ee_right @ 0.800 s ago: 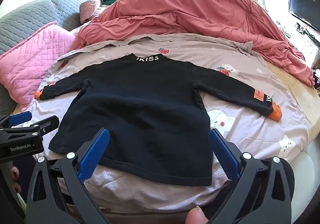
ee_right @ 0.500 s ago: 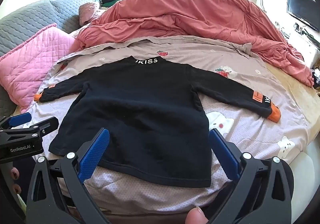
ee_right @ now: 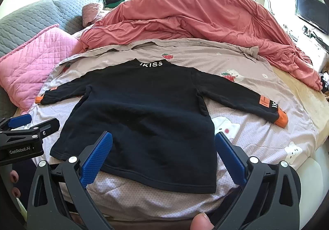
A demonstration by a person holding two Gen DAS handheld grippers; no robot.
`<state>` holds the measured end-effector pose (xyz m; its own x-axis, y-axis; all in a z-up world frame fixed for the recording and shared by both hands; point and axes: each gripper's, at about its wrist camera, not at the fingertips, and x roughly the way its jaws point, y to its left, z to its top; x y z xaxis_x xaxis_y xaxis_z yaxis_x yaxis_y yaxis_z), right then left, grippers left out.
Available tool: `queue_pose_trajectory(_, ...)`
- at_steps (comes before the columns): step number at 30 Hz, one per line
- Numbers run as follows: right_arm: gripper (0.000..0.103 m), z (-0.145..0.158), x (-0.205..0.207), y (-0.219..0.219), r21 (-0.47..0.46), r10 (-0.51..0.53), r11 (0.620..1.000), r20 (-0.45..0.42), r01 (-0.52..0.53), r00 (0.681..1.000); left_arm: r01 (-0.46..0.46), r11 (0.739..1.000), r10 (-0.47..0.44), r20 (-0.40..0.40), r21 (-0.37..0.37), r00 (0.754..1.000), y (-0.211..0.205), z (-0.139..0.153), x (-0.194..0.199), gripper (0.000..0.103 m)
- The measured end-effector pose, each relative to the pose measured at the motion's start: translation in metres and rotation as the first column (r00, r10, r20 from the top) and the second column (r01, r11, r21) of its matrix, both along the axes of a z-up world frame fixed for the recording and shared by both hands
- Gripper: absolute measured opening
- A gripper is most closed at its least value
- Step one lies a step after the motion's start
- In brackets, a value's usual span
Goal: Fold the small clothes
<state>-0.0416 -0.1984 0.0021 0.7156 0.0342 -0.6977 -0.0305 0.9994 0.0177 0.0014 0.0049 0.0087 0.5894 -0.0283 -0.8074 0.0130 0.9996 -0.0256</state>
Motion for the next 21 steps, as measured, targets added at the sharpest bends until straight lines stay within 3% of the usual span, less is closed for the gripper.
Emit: queue_pose_trajectory(21,0.099,0.0008,-0.0002,-0.0030,0.001,0.000,1.000,-0.001,0.000,1.000,0.001,1.000,-0.001,0.000,0.004,1.000,-0.0018,0.0002,-0.0006,0.094)
